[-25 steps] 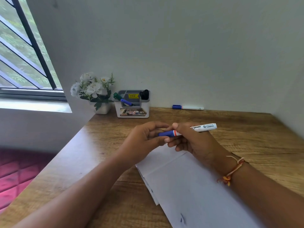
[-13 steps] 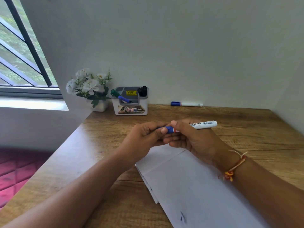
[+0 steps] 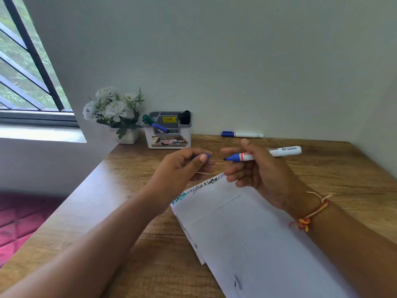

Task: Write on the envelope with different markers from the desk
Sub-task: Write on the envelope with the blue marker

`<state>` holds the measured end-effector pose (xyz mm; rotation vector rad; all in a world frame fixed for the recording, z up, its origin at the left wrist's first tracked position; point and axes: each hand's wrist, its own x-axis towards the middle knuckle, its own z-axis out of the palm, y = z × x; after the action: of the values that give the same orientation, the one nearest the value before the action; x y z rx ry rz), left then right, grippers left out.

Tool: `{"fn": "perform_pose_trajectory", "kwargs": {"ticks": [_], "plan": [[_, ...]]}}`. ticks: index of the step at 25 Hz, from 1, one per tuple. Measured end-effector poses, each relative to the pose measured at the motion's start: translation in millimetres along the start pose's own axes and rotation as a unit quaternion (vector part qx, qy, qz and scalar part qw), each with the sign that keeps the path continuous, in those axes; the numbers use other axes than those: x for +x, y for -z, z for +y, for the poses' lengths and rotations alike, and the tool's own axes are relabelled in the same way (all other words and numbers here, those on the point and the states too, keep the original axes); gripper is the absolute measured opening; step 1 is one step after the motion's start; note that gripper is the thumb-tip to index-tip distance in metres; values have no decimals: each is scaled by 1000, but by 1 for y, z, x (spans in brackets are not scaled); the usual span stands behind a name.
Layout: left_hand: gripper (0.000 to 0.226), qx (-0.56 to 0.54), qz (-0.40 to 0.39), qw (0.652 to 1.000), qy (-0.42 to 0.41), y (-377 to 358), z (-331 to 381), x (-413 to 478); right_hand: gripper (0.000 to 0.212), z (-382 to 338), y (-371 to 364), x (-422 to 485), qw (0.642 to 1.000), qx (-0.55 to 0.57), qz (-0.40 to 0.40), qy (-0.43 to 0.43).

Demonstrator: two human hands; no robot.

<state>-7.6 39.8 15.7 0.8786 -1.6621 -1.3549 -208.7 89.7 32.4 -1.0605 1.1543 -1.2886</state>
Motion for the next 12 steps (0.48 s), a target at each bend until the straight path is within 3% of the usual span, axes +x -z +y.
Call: {"fn": "perform_pose_trajectory", "kwargs": {"ticks": [3,7,12], "plan": [[10,130,43,990,-16,10,-6,3,28,2,13,8,996,-44,83,12],[15,249,16,968,-32,9,-15,3,8,11,19,10,980,-172,83,47],[16,312,-17,949,-34,9,-14,4,9,27,18,11,935,-327,89,100]]}}
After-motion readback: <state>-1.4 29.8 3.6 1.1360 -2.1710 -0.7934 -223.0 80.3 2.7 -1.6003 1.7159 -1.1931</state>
